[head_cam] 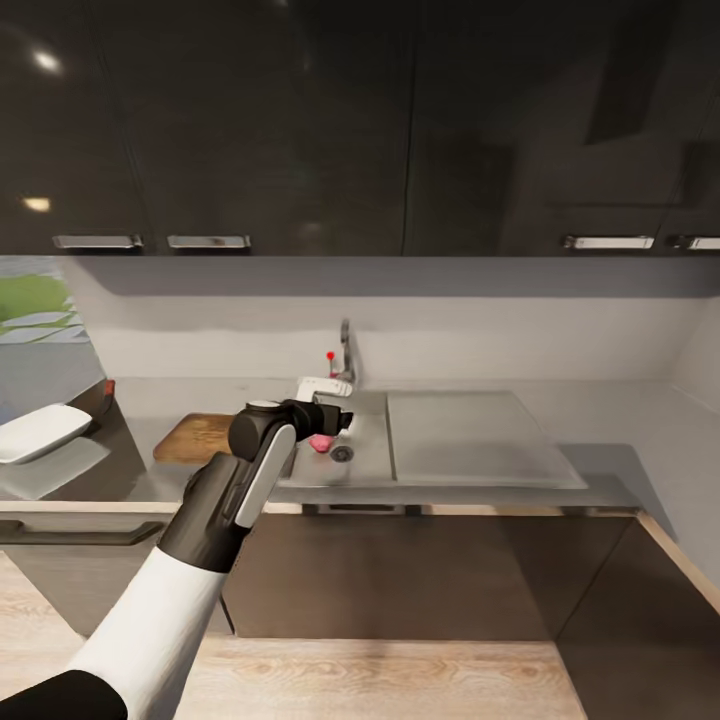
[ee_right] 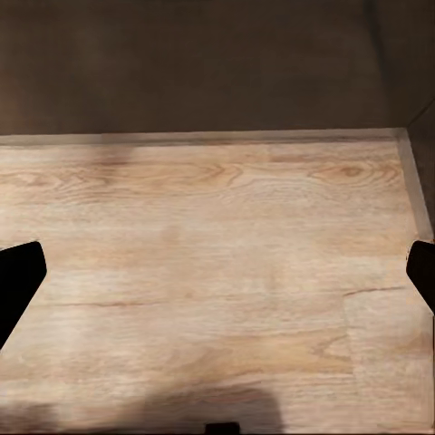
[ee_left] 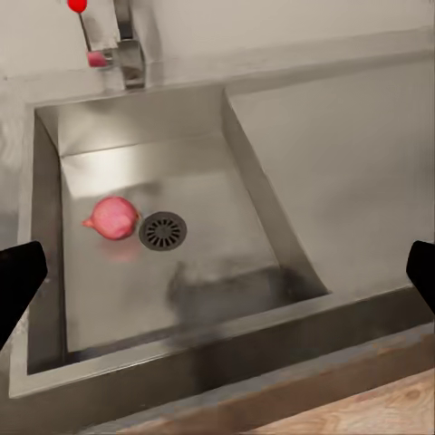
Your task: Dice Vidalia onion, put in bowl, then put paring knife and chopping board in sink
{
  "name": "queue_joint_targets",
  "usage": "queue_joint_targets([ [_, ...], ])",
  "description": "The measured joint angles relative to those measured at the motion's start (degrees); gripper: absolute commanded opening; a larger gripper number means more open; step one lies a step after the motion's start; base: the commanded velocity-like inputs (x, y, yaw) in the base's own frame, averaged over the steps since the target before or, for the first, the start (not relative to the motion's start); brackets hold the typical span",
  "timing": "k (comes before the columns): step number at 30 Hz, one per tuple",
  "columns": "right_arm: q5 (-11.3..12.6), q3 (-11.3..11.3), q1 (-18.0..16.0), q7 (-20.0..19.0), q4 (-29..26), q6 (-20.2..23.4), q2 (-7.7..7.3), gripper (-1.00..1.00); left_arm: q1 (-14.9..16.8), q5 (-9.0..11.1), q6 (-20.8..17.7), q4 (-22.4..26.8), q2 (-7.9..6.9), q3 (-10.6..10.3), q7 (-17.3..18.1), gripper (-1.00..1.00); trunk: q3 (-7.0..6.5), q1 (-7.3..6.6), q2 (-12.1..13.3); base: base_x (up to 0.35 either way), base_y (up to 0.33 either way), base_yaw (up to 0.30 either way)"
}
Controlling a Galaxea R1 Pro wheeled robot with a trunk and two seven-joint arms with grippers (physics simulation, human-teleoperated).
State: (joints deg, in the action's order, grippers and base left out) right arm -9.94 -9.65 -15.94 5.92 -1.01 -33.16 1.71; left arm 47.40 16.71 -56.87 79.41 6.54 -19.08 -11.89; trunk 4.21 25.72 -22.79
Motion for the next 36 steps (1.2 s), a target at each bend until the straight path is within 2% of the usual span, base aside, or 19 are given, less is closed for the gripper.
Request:
queue_joint_targets([
  [5,0.00,-0.01,0.00,0.12,0.04,1.77,-0.05,1.00,0.00,0.06,0.31,-1.45,-0.50,3.19,-0.01,1.00,0.00,0.01,0.00,0.205,-0.011,0.000],
  [7,0.00,0.00,0.00,0.13,0.06,3.84,-0.05,1.00,0.00,0.05,1.25,-2.19,-0.53,4.62,-0.02,1.00,0.00,0.01,0.00,0.160,-0.003,0.000],
  [9,0.00,0.02,0.00,-0.05,0.07,7.81,-0.06,1.00,0.00,0.06,2.61,-3.05,-0.55,5.92,-0.02,1.00,0.00,0.01,0.00,0.141,-0.002,0.000],
  [10,0.01,0.04,0.00,-0.22,0.08,11.14,-0.06,1.00,0.00,0.05,3.43,-3.59,-0.55,6.50,-0.05,1.00,0.00,0.01,0.00,0.124,-0.001,0.000],
  [13,0.00,0.07,0.02,-0.54,0.08,17.92,-0.06,1.00,0.00,0.08,4.55,-4.56,-0.56,7.25,-0.10,1.00,0.00,0.02,0.00,0.059,0.000,0.000],
  [16,0.00,0.04,0.43,-0.64,0.08,21.29,-0.22,1.00,0.00,0.09,4.98,-5.54,-0.56,7.52,-0.09,1.00,0.00,0.02,0.00,0.013,0.000,0.000],
  [21,0.83,-0.06,1.64,-0.76,0.08,28.57,-1.45,1.00,-0.06,0.09,5.27,-6.23,-0.56,7.60,-0.04,1.00,0.00,0.02,0.00,0.002,0.000,0.000],
  [24,2.46,-0.04,2.01,-0.68,0.07,30.40,-1.67,1.00,-0.12,0.09,5.34,-6.37,-0.56,7.61,-0.03,1.00,0.00,0.02,0.00,0.000,0.000,0.000],
  [27,2.98,-0.03,2.32,-0.61,0.06,30.80,-1.75,1.00,-0.15,0.09,5.36,-6.52,-0.56,7.61,-0.03,1.00,0.00,0.02,0.00,0.000,0.000,0.000],
  [36,3.32,0.03,3.31,-0.57,0.12,32.80,-1.71,1.00,-0.17,0.10,5.37,-7.50,-0.56,7.62,-0.03,1.00,0.00,0.02,0.00,0.000,0.000,0.000],
])
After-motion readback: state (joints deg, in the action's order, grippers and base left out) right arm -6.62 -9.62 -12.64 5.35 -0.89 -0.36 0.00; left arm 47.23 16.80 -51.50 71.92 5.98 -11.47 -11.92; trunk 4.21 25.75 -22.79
